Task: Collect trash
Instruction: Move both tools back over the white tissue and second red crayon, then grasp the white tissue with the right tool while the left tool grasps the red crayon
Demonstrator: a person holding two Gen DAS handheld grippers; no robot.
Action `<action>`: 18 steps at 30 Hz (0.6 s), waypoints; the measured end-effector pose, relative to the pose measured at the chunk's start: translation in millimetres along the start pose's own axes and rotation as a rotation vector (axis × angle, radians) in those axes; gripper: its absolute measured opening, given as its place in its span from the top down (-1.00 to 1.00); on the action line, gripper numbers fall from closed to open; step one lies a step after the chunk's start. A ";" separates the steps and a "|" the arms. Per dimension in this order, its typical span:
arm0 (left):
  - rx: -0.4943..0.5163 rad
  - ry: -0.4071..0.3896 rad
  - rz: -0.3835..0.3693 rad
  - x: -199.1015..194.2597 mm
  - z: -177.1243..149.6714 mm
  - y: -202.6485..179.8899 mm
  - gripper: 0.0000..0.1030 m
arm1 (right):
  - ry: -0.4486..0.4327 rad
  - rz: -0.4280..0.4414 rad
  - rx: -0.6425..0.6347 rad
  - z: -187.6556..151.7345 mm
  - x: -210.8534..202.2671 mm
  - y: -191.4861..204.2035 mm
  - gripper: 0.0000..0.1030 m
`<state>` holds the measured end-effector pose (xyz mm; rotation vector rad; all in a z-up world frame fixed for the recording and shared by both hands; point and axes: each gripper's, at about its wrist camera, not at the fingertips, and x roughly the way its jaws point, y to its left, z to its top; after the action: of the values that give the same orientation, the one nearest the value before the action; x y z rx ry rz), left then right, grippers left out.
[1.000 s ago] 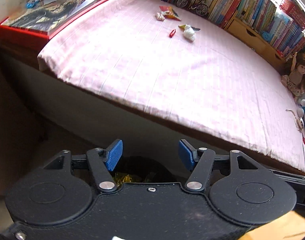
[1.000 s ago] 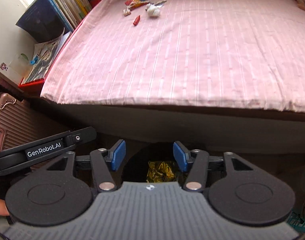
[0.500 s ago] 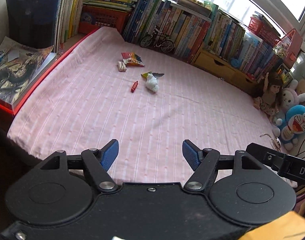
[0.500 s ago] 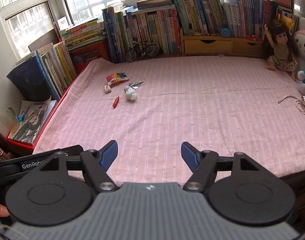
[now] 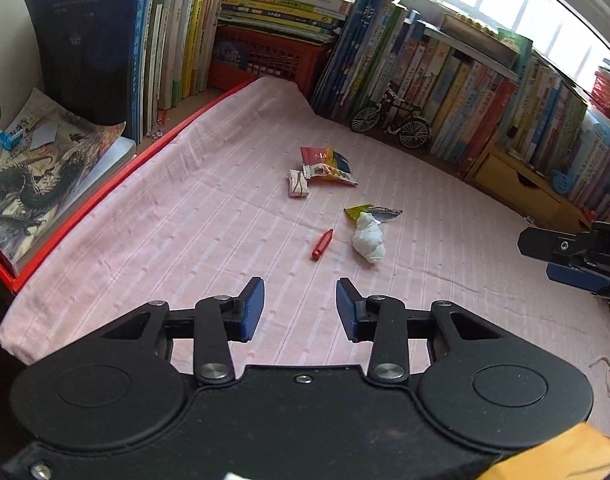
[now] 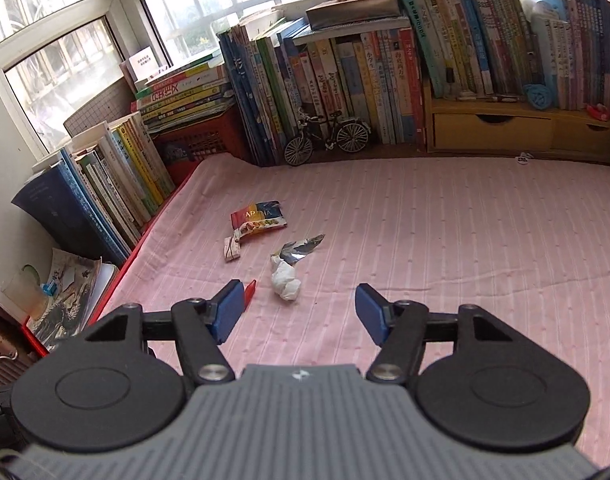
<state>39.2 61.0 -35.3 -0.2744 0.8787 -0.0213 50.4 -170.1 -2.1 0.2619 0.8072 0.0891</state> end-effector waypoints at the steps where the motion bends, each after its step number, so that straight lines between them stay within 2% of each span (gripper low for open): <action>1: -0.011 0.005 0.005 15.6 2.3 -3.0 0.31 | 0.015 0.021 -0.027 5.5 16.4 -2.6 -0.41; 3: -0.021 0.012 0.039 43.0 5.1 -8.2 0.33 | 0.036 0.030 -0.109 10.0 42.8 -3.0 -0.40; 5: -0.051 0.034 0.069 67.9 6.1 -10.5 0.44 | 0.063 0.043 -0.209 9.9 67.8 -0.5 -0.31; 8: -0.078 0.042 0.071 95.6 7.8 -12.2 0.45 | 0.097 0.088 -0.303 7.3 95.5 2.0 -0.29; 13: -0.065 0.051 0.108 122.6 18.4 -16.9 0.45 | 0.170 0.166 -0.347 6.4 135.6 5.7 -0.29; 18: -0.090 0.067 0.123 129.7 26.9 -11.8 0.47 | 0.232 0.204 -0.355 7.6 173.2 16.2 -0.27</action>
<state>143.8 38.8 -114.3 -0.3045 0.9629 0.1241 175.7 -125.1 -114.3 -0.0041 0.9766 0.4569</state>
